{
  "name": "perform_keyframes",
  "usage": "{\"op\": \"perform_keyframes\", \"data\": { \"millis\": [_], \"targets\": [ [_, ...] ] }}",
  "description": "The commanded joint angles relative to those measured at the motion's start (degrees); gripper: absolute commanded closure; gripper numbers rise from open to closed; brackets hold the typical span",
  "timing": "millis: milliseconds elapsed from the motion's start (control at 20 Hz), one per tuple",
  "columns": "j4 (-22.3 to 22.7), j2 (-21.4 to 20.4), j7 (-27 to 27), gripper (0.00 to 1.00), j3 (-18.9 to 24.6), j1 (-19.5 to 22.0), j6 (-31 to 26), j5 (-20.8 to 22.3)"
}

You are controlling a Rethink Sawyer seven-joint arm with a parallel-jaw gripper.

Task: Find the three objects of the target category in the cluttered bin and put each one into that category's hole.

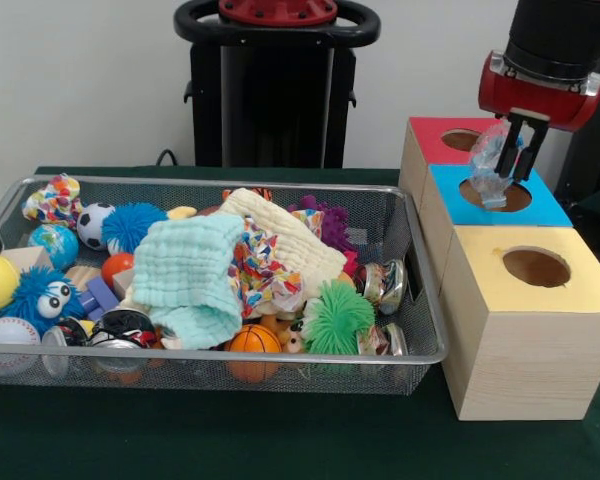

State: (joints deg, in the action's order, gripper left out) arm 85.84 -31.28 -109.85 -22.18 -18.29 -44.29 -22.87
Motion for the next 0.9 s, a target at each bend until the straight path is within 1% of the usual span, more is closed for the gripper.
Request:
{"op": "perform_keyframes", "data": {
  "millis": [50, 200, 450, 650, 900],
  "targets": [
    [11.6, -0.2, -3.4, 1.0, 10.2, 3.2, 7.3, -0.2],
    [14.6, -1.2, -1.5, 1.0, 12.1, 4.8, 11.0, 0.6],
    [15.8, -2.1, -1.3, 1.0, 14.3, 6.5, 12.1, 1.6],
    [18.0, -2.9, 0.6, 1.0, 16.5, 8.7, 13.3, 3.0],
    [20.0, -3.3, 2.0, 1.0, 18.5, 11.2, 18.0, 5.6]
  ]
}}
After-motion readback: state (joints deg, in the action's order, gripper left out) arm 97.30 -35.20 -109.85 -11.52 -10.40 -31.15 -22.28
